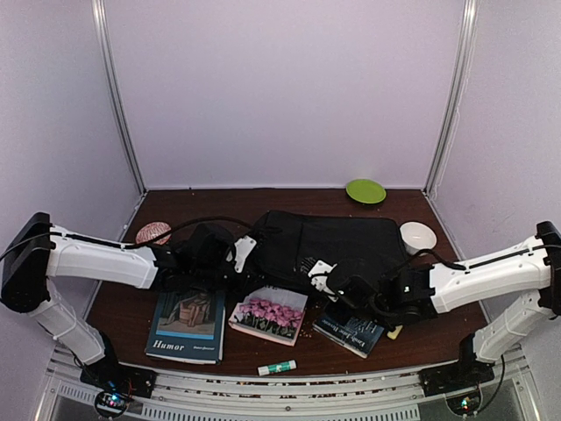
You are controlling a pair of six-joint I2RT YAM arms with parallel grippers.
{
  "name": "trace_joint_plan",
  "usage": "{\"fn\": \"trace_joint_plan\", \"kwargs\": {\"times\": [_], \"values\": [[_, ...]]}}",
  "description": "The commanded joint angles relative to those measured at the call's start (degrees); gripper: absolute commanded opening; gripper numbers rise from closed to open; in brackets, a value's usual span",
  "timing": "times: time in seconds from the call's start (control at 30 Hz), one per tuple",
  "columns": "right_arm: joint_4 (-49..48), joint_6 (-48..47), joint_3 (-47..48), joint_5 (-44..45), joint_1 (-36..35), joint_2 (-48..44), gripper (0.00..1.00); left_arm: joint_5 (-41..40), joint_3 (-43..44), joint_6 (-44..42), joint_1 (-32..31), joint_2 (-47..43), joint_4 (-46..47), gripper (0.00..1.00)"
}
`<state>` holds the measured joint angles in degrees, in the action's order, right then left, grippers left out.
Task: Pack the student bag
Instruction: Unzip the student bag at the center of the board.
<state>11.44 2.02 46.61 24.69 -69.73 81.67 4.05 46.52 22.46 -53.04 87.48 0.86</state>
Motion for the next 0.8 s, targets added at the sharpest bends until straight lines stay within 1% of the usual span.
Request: {"fn": "trace_joint_plan", "kwargs": {"times": [0.0, 0.17, 0.47, 0.6, 0.73, 0.77], "values": [[6.17, 4.40, -2.98, 6.17, 0.41, -3.32, 0.00, -8.02, 0.01, 0.00, 4.74, -0.81, -4.49, 0.00], [6.61, 5.09, -3.26, 6.62, 0.47, -4.31, 0.00, -8.09, 0.28, 0.04, 7.36, -1.20, -5.26, 0.00], [6.85, 5.57, -3.40, 6.76, 0.40, -4.50, 0.00, -8.55, -1.10, 0.83, 11.81, -4.85, -7.06, 0.00], [6.12, 5.73, -3.40, 6.08, 0.46, -4.20, 0.00, -7.86, -2.29, 1.24, 12.06, -5.92, -6.09, 0.00], [6.06, 5.97, -2.25, 3.76, 0.43, -2.77, 0.00, -7.22, -1.76, 2.22, 12.03, -3.81, -4.91, 0.00], [6.46, 6.32, -1.48, 2.76, 0.52, -2.55, 0.05, -6.81, -1.64, 2.54, 12.03, -3.14, -4.36, 0.00]]}}
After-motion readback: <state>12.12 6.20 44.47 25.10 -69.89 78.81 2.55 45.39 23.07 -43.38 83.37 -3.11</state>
